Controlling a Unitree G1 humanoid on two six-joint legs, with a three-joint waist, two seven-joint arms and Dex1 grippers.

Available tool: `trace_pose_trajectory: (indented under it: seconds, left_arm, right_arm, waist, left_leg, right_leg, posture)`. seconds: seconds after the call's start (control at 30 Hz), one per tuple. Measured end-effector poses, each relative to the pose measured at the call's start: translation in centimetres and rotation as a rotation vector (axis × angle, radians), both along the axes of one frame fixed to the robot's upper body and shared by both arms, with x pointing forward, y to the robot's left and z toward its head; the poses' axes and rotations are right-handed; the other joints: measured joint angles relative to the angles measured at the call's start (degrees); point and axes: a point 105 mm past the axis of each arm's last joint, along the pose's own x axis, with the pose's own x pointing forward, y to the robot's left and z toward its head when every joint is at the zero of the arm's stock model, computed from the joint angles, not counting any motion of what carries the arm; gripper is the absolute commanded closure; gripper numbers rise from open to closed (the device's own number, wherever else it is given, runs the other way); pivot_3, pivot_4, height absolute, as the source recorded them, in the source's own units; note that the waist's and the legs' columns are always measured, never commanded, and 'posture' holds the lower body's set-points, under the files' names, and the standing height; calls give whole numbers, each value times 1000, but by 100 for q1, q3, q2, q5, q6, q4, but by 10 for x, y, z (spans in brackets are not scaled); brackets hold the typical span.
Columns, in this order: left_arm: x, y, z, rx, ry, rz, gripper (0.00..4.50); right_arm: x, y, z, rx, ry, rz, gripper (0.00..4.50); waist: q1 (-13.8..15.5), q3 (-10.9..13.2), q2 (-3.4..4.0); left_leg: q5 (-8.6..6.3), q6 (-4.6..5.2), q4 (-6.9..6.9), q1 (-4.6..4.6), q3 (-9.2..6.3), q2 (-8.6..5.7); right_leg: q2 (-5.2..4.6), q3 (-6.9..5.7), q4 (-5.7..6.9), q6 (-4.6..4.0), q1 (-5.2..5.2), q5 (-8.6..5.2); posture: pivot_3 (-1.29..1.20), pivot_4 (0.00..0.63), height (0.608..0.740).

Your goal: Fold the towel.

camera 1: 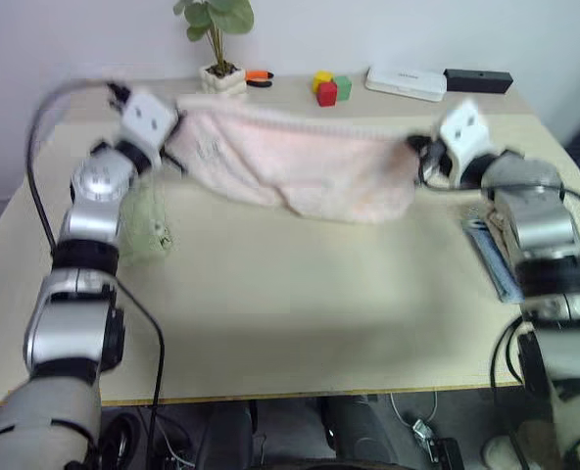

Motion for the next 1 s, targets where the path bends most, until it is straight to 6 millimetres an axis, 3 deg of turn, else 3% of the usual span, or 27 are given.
trace_pose_trajectory:
  seconds: [0.1,0.23,0.3,0.37,0.47,0.57,0.67,0.77,1.0]
  left_arm:
    - [-4,1,34,-7,-106,7,4500]
    - [-8,7,31,52,-97,-23,4500]
    - [-13,10,16,107,-44,-75,4500]
    - [-19,16,-13,169,47,-139,4500]
    - [-32,21,-74,222,251,-256,4500]
    - [-51,17,-111,291,368,-365,4500]
    - [-71,8,-137,373,442,-466,4500]
    - [-88,-3,-154,399,502,-551,4500]
    - [-123,-5,-159,488,594,-681,4500]
  right_arm:
    - [-2,-1,34,1,-185,-33,4414]
    - [-10,-6,40,67,-217,8,4414]
    - [-17,-7,28,78,-175,51,4414]
    - [-28,-9,6,51,-90,101,4414]
    - [-47,-12,-48,-26,114,168,4414]
    - [-66,-19,-85,-99,276,193,4414]
    - [-81,-27,-99,-146,380,205,4414]
    - [-93,-35,-100,-172,449,206,4414]
    - [-135,-48,-114,-256,689,245,4414]
  waist:
    - [-1,0,1]
    - [-11,0,2]
    - [-10,0,3]
    - [-8,-3,9]
    - [-7,-2,12]
    - [2,-1,12]
    - [-5,-1,12]
    - [-6,0,14]
    - [-3,0,14]
  left_leg:
    - [-1,1,-24,0,8,0]
    - [-2,2,-19,0,19,0]
    - [-2,4,-13,6,19,0]
    - [-14,25,-10,18,18,1]
    - [-13,25,11,20,17,1]
    - [-12,24,16,21,17,1]
    - [-12,25,16,23,17,2]
    - [-12,25,18,26,15,5]
    - [-13,26,23,33,15,5]
  right_leg:
    - [-4,-4,-10,0,-1,-1]
    - [-6,-2,-15,0,-1,-1]
    - [-6,-2,-5,0,3,-1]
    - [-5,-2,5,0,13,-1]
    - [-3,0,26,-1,17,-1]
    - [-3,1,33,-1,18,0]
    - [-3,2,36,-1,18,0]
    - [1,3,41,-2,18,-1]
    - [1,4,42,-3,29,-1]
  posture:
    - [0,150,740]
    - [0,150,740]
    - [0,150,740]
    - [0,150,740]
    - [0,150,740]
    - [0,150,740]
    - [0,150,740]
    - [0,150,740]
    - [0,150,740]
